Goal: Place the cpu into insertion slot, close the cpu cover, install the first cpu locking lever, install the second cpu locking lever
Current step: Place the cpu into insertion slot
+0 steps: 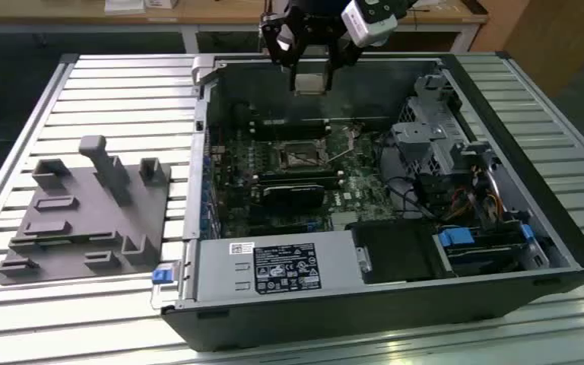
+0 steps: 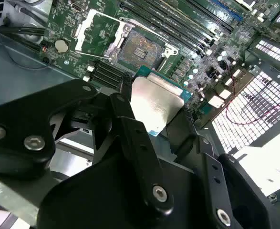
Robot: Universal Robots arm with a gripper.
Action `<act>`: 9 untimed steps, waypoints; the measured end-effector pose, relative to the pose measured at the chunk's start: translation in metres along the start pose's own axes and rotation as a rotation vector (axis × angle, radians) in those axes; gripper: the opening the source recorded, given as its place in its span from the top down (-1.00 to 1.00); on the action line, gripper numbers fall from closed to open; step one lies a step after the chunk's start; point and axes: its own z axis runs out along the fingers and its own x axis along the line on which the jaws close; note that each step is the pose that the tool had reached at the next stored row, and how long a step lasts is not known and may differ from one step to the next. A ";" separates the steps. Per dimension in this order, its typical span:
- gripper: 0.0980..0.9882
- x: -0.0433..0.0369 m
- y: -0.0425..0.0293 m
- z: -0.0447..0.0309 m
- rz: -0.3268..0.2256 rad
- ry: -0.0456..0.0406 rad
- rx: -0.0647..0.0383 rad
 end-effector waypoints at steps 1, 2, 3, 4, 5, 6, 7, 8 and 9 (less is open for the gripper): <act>0.00 0.0000 0.0000 0.0000 0.000 0.0000 0.000; 0.00 0.0000 0.0000 0.0000 0.000 0.0000 0.000; 0.00 0.0000 0.0000 0.0000 0.000 0.0000 0.000; 0.00 0.0000 0.0000 0.0000 0.000 0.0000 0.000; 0.00 0.0000 0.0000 0.0000 0.000 0.0000 0.000; 0.00 0.0000 0.0000 0.0000 0.000 0.0000 0.000; 0.00 0.0000 0.0000 0.0000 0.000 0.0000 0.000; 0.00 0.0000 0.0000 0.0000 0.000 0.0000 0.000; 0.00 0.0000 0.0000 0.0001 0.000 0.0000 0.000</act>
